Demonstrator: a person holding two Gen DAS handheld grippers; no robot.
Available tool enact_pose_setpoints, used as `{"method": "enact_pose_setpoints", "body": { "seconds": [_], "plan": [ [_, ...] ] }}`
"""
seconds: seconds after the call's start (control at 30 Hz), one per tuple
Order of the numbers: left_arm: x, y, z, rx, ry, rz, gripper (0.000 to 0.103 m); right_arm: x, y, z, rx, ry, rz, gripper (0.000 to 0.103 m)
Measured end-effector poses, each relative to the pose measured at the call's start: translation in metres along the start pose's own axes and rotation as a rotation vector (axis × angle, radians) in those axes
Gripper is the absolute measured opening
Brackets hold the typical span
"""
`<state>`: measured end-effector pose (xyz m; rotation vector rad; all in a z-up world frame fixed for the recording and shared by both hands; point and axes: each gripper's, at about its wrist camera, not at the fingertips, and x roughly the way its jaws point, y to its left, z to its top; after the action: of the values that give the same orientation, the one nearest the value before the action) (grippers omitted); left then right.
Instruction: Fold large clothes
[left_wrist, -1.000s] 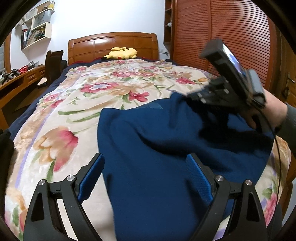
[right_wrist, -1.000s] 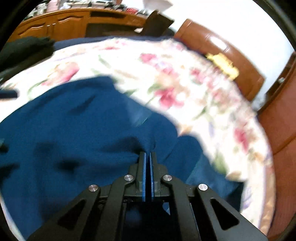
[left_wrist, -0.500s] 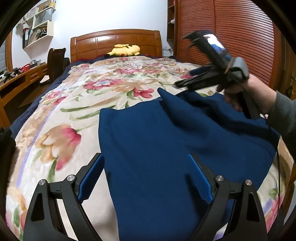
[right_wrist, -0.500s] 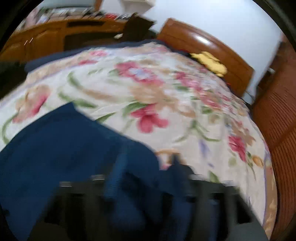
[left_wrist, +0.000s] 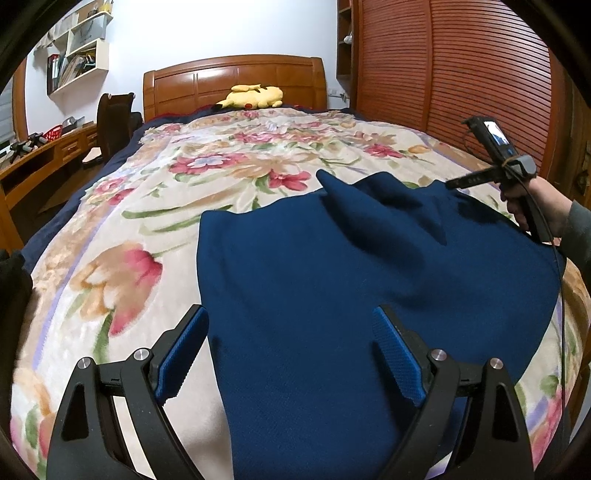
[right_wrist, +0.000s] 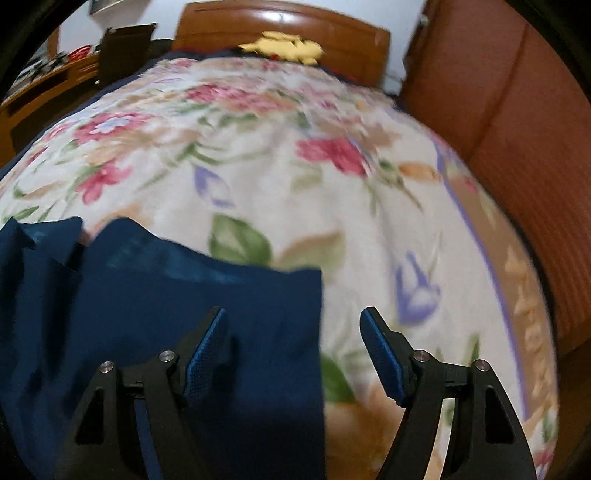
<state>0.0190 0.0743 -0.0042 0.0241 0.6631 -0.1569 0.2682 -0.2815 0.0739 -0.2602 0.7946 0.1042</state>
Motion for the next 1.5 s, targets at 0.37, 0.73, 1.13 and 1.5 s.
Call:
{"method": "enact_pose_setpoints", "body": {
  "seconds": [0.37, 0.73, 1.13, 1.5],
  "plan": [
    [0.01, -0.001, -0.004, 0.001, 0.042, 0.006, 0.091, -0.011, -0.002, -0.004, -0.005, 0.008, 0.06, 0.003],
    [0.013, -0.001, -0.006, -0.007, 0.058, 0.008, 0.091, -0.012, -0.031, -0.01, -0.01, -0.006, -0.22, 0.002],
    [0.012, 0.0, -0.006, -0.011, 0.06, 0.007, 0.091, -0.079, 0.005, -0.026, -0.051, -0.157, -0.072, 0.057],
    [0.013, 0.002, -0.006, -0.012, 0.061, 0.013, 0.091, -0.138, 0.079, -0.124, -0.191, -0.164, 0.191, 0.057]
  ]
}}
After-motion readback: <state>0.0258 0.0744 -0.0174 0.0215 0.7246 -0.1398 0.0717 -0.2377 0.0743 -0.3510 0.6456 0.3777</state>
